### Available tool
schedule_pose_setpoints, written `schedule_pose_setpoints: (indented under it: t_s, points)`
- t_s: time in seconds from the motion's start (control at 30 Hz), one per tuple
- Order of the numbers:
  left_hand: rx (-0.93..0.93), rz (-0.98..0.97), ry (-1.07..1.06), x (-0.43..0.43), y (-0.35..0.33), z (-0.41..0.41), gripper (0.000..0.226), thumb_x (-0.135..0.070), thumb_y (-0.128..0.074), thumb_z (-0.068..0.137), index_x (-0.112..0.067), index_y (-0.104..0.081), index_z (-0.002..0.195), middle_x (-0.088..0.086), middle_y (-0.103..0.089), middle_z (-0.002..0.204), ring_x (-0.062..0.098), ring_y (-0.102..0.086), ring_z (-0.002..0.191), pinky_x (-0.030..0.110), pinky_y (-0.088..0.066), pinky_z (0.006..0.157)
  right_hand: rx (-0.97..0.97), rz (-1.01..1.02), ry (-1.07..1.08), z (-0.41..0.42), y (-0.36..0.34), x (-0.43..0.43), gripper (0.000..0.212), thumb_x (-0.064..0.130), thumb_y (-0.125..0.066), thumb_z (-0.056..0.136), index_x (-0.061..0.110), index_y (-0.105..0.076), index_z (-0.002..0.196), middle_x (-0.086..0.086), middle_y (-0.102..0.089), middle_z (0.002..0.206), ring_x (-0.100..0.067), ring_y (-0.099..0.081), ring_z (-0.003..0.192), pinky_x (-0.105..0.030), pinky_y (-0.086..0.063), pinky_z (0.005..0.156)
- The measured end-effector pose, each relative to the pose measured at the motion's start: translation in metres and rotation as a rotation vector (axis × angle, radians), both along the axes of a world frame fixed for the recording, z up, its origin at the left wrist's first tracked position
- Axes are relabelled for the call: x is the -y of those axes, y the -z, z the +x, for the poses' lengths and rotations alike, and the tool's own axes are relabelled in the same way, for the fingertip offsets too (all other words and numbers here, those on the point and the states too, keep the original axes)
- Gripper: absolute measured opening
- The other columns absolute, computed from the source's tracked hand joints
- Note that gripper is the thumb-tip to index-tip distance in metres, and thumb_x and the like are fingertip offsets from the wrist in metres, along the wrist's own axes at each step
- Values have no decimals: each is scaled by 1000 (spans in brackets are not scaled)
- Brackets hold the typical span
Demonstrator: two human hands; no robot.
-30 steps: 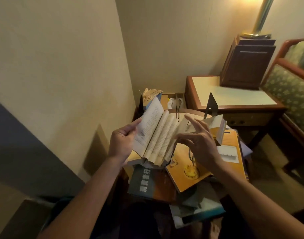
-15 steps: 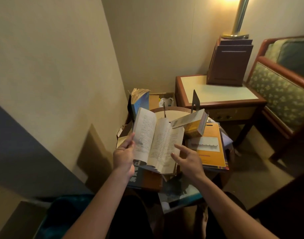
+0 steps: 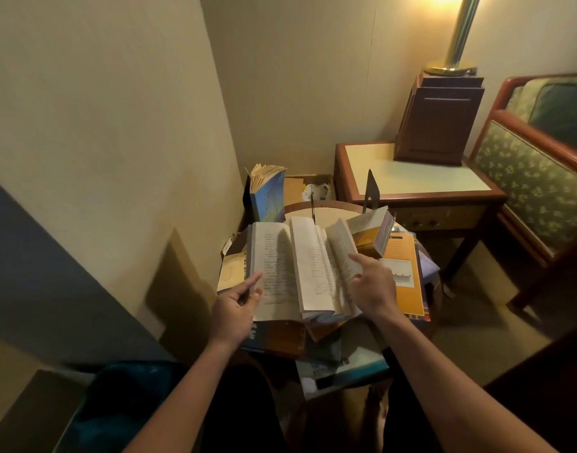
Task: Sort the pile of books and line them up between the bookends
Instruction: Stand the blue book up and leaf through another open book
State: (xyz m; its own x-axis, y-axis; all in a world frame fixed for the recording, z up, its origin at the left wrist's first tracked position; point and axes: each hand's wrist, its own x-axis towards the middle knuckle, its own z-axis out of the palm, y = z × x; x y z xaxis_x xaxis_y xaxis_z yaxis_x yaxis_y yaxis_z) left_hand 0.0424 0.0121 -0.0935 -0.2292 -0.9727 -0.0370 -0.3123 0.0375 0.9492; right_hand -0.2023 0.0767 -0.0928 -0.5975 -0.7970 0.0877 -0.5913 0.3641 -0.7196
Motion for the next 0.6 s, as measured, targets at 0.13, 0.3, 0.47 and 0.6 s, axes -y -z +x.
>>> schedule_pose_setpoints:
  t_s: [0.13,0.3,0.47,0.6]
  points:
    - [-17,107,59,6,0,-5,38,-20,-62,98,-37,-62,131,-4,-57,130,11,-65,97,24,-60,67,-334,188,-91,13,8,-4,37,35,-44,104,25,-52,139,-11,-36,158,-39,-33,142,-57,-27,111]
    - [-61,199,67,10,0,-15,36,-17,-55,102,-43,-64,124,-7,-54,128,15,-64,102,23,-59,66,-173,-8,-346,30,0,-10,45,37,-38,107,21,-42,149,-1,-36,160,-25,-25,150,-48,-24,120]
    - [-85,250,40,17,5,-15,37,-17,-52,103,-41,-64,128,-6,-54,127,18,-63,102,24,-59,65,-117,194,-583,29,0,-14,112,65,-67,82,27,4,160,2,9,168,-17,7,154,-45,-7,126]
    - [-93,283,34,21,11,-11,39,-16,-52,102,-46,-65,124,-2,-51,132,22,-58,114,41,-60,87,-120,211,-665,18,11,-14,135,56,-82,72,27,17,157,6,19,166,-15,18,152,-49,-3,126]
